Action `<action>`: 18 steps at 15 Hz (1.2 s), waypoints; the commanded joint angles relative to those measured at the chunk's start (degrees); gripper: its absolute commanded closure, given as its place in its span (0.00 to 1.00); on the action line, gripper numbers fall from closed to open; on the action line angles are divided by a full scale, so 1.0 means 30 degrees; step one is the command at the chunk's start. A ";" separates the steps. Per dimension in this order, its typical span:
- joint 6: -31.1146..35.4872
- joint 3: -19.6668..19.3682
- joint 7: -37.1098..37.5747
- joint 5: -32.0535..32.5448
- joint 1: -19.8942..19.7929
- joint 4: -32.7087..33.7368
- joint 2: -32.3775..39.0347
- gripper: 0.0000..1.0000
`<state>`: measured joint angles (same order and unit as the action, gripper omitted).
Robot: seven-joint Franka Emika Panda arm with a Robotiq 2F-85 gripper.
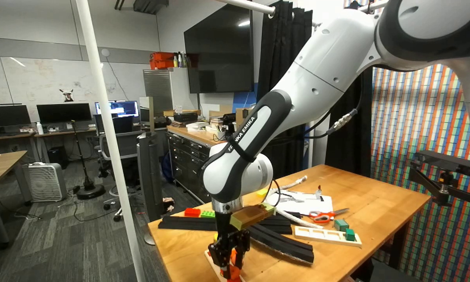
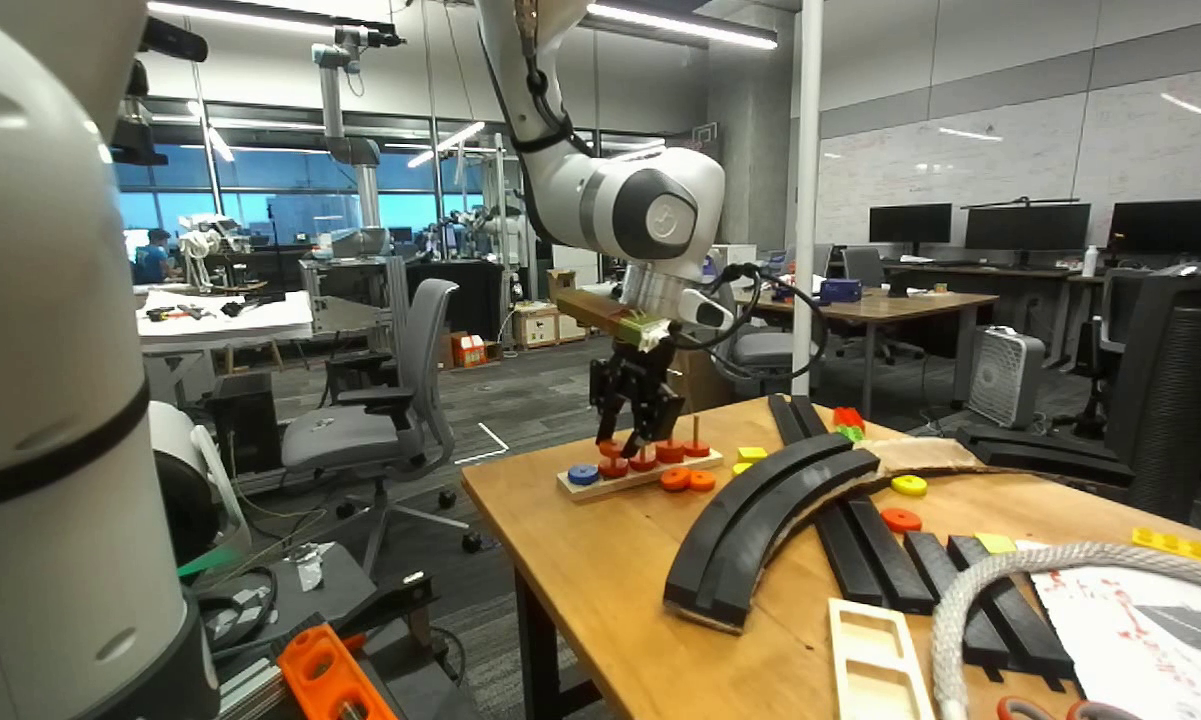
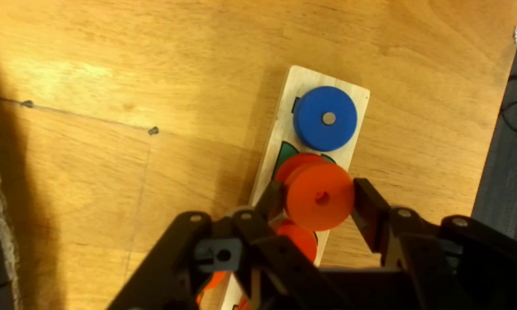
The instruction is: Pick up the orange object from the table and put it on the wooden object
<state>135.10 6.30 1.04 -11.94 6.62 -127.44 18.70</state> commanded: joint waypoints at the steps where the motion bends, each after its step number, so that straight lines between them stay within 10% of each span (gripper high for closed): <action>1: 0.0769 0.0415 -0.0601 -0.0784 -0.0373 -0.0429 -0.0163 0.76; 18: 0.1089 0.0297 -0.0603 -0.1519 -0.0587 -0.0918 -0.0252 0.76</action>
<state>136.62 6.40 -0.31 -14.99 5.85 -128.38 18.72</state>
